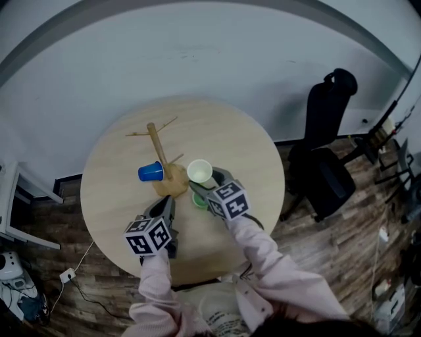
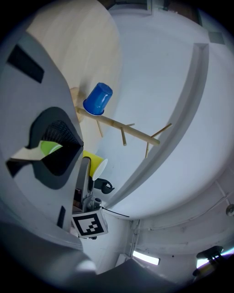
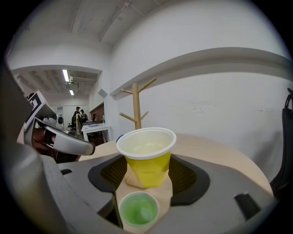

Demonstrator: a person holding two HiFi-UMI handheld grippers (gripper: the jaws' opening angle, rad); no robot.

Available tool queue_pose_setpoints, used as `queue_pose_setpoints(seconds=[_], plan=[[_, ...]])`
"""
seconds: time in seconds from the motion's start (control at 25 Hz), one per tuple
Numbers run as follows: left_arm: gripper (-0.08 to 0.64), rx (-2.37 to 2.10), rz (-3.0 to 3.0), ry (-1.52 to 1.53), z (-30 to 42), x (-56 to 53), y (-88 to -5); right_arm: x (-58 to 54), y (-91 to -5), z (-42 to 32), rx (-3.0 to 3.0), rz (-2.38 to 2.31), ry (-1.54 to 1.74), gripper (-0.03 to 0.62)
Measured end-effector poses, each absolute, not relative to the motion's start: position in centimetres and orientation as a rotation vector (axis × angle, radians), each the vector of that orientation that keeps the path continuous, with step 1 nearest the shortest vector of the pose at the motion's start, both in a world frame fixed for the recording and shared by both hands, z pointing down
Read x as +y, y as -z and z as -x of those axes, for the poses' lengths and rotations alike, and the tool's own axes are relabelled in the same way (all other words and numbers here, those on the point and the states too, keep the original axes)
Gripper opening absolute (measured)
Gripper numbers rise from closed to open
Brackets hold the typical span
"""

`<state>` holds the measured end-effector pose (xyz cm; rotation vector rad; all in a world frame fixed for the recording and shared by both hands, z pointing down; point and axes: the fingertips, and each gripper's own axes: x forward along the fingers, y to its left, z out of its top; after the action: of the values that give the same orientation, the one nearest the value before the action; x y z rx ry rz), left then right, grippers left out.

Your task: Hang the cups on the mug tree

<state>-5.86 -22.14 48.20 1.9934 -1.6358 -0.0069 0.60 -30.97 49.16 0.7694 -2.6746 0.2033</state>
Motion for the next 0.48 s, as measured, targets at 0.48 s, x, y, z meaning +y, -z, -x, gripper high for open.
queue_pose_setpoints(seconds=[0.48], plan=[[0.015, -1.597, -2.004, 0.000, 6.9, -23.4, -48.1, -32.9, -50.0, 0.8, -2.620, -0.770, -0.185, 0.273]])
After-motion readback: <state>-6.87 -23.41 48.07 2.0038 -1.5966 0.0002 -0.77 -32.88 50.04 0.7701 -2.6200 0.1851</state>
